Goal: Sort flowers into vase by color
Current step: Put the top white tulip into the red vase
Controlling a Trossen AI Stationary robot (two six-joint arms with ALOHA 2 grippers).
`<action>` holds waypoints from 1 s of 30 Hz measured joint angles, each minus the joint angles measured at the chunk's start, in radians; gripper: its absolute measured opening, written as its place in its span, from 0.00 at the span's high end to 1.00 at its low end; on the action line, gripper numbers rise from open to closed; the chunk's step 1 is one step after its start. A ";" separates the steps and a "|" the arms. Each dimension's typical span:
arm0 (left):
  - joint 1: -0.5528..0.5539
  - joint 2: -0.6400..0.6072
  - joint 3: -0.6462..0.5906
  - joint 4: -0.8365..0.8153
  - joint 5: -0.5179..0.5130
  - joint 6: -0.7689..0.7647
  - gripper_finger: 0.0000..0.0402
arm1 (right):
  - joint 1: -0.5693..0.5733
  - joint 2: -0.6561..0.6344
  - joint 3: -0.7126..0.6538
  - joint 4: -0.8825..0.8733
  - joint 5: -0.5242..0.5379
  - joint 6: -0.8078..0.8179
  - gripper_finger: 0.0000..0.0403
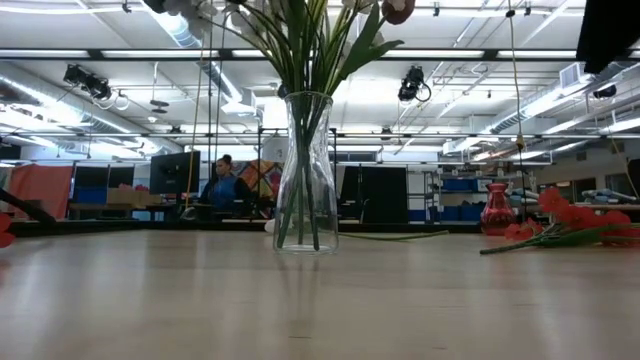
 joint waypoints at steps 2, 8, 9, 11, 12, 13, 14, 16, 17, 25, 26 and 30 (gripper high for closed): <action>-0.013 -0.004 0.005 -0.004 0.000 -0.026 0.35 | 0.000 0.000 -0.011 -0.002 -0.003 0.000 0.54; -0.054 -0.005 0.090 -0.164 0.007 -0.101 0.35 | -0.027 -0.044 -0.015 -0.010 0.000 -0.044 0.54; -0.058 -0.005 0.105 -0.201 0.006 -0.116 0.35 | -0.038 -0.059 -0.015 -0.018 0.005 -0.047 0.54; -0.059 -0.006 0.135 -0.286 0.004 -0.147 0.35 | -0.061 -0.094 -0.015 -0.030 0.015 -0.050 0.55; -0.059 -0.006 0.152 -0.330 0.003 -0.158 0.35 | -0.072 -0.112 -0.016 -0.032 0.024 -0.057 0.56; -0.060 -0.006 0.170 -0.370 0.002 -0.169 0.36 | -0.083 -0.132 -0.015 -0.031 0.035 -0.070 0.56; -0.064 -0.006 0.183 -0.406 -0.001 -0.180 0.36 | -0.094 -0.153 -0.016 -0.030 0.041 -0.083 0.57; -0.071 -0.010 0.205 -0.484 -0.003 -0.198 0.38 | -0.116 -0.190 -0.015 -0.027 0.047 -0.118 0.58; -0.072 -0.011 0.213 -0.518 -0.002 -0.211 0.39 | -0.128 -0.208 -0.015 -0.025 0.047 -0.138 0.58; -0.082 -0.083 0.228 -0.768 -0.006 -0.441 0.48 | -0.261 -0.315 -0.015 0.088 0.001 -0.375 0.60; -0.082 -0.092 0.228 -0.792 -0.008 -0.472 0.49 | -0.286 -0.321 -0.015 0.116 -0.014 -0.417 0.60; -0.079 -0.119 0.224 -0.877 -0.013 -0.550 0.54 | -0.407 -0.321 -0.015 0.198 -0.076 -0.565 0.61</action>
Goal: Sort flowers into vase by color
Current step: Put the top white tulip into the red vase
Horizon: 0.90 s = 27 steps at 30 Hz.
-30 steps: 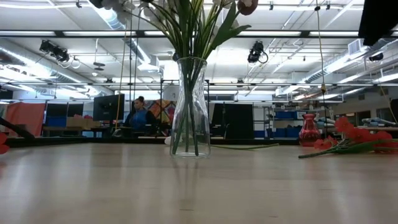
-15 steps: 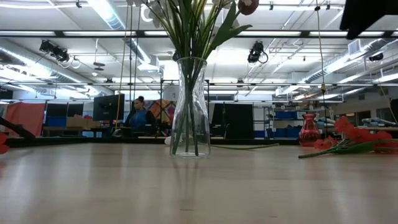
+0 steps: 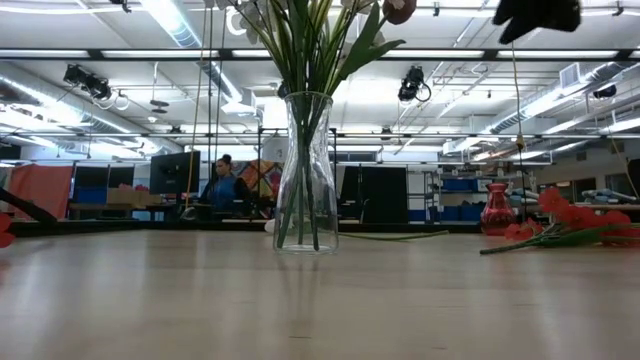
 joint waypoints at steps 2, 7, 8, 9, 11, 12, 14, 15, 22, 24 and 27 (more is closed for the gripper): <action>0.009 -0.007 -0.019 -0.015 -0.001 -0.014 0.56 | -0.066 0.009 0.000 0.023 -0.038 -0.053 0.61; 0.067 -0.045 -0.125 0.040 0.012 -0.021 0.58 | -0.224 0.035 0.000 0.029 -0.110 -0.117 0.61; 0.079 -0.056 -0.155 0.071 0.026 -0.013 0.58 | -0.258 0.039 0.000 0.029 -0.128 -0.133 0.61; 0.092 -0.070 -0.189 0.107 0.037 0.003 0.58 | -0.289 0.047 0.000 0.030 -0.146 -0.155 0.61; 0.122 -0.103 -0.269 0.198 0.059 0.039 0.58 | -0.353 0.059 0.000 0.030 -0.181 -0.193 0.61; 0.140 -0.120 -0.310 0.246 0.068 0.063 0.58 | -0.381 0.070 0.000 0.031 -0.194 -0.208 0.61; 0.183 -0.157 -0.399 0.339 0.099 0.109 0.58 | -0.434 0.091 0.000 0.033 -0.228 -0.236 0.61; 0.206 -0.175 -0.441 0.378 0.120 0.129 0.58 | -0.454 0.103 0.000 0.036 -0.239 -0.250 0.61; 0.374 -0.256 -0.624 0.552 0.156 0.283 0.58 | -0.565 0.233 0.000 0.098 -0.343 -0.351 0.61; 0.436 -0.267 -0.645 0.554 0.180 0.356 0.58 | -0.598 0.285 0.000 0.139 -0.395 -0.387 0.61; 0.546 -0.278 -0.661 0.564 0.240 0.481 0.58 | -0.636 0.357 0.000 0.196 -0.449 -0.428 0.61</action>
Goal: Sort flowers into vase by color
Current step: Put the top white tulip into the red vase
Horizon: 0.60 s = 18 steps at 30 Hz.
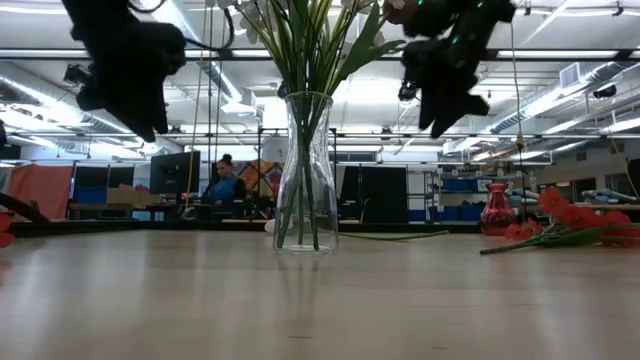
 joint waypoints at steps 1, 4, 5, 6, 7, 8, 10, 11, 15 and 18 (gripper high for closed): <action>0.039 -0.002 -0.005 0.003 0.020 0.048 0.58 | -0.009 0.020 0.000 0.019 -0.004 -0.009 0.61; 0.160 -0.002 -0.018 0.048 0.086 0.192 0.58 | -0.034 0.075 0.000 0.058 -0.007 -0.031 0.61; 0.200 -0.002 -0.026 0.071 0.112 0.243 0.58 | -0.039 0.093 0.000 0.075 -0.007 -0.033 0.61; 0.241 -0.002 -0.038 0.105 0.148 0.288 0.58 | -0.045 0.110 0.000 0.091 -0.010 -0.033 0.61; 0.283 -0.002 -0.054 0.159 0.189 0.330 0.58 | -0.049 0.128 0.000 0.106 -0.017 -0.039 0.61; 0.323 -0.001 -0.072 0.213 0.236 0.366 0.58 | -0.051 0.145 0.000 0.128 -0.026 -0.052 0.61; 0.398 -0.001 -0.105 0.281 0.315 0.428 0.58 | -0.050 0.180 0.000 0.182 -0.025 -0.065 0.61; 0.432 -0.001 -0.118 0.312 0.348 0.455 0.58 | -0.047 0.197 0.000 0.208 -0.021 -0.080 0.61; 0.550 -0.001 -0.145 0.359 0.397 0.546 0.58 | -0.034 0.259 0.000 0.359 0.007 -0.157 0.61; 0.633 -0.001 -0.144 0.370 0.472 0.608 0.58 | -0.028 0.310 0.000 0.478 0.010 -0.182 0.61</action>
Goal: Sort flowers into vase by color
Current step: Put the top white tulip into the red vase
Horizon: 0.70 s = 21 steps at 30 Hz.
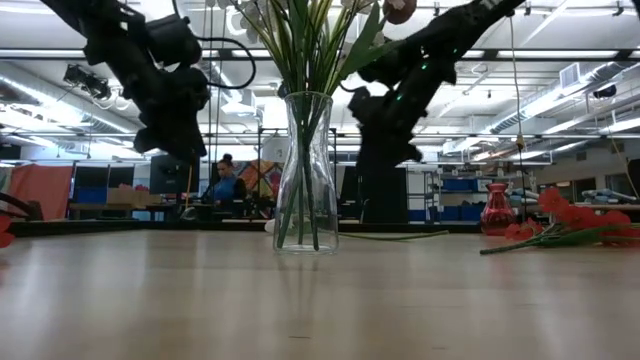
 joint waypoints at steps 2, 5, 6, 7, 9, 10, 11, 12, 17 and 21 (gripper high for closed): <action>0.054 0.000 0.000 0.001 0.065 0.024 0.58 | 0.001 0.038 0.000 0.062 -0.001 -0.001 0.61; 0.122 0.000 0.000 0.002 0.110 0.049 0.58 | 0.003 0.092 0.000 0.133 -0.001 -0.027 0.61; 0.141 0.000 0.000 0.002 0.118 0.057 0.58 | 0.006 0.108 0.000 0.155 -0.001 -0.047 0.61; 0.158 0.000 0.000 0.005 0.129 0.063 0.58 | 0.008 0.124 0.001 0.170 0.000 -0.071 0.62; 0.190 0.000 0.000 0.020 0.156 0.069 0.58 | 0.017 0.159 0.024 0.164 0.003 -0.127 0.62; 0.202 0.000 0.000 0.028 0.169 0.070 0.58 | 0.023 0.177 0.043 0.154 0.003 -0.156 0.63; 0.211 0.001 0.000 0.039 0.184 0.070 0.58 | 0.028 0.196 0.065 0.134 0.004 -0.185 0.63; 0.218 0.001 0.000 0.052 0.192 0.070 0.58 | 0.033 0.215 0.088 0.112 0.009 -0.214 0.63; 0.238 0.002 0.002 0.101 0.206 0.069 0.58 | 0.046 0.318 0.227 -0.031 0.049 -0.294 0.64; 0.248 0.006 0.002 0.121 0.206 0.069 0.58 | 0.046 0.396 0.315 -0.160 0.093 -0.303 0.64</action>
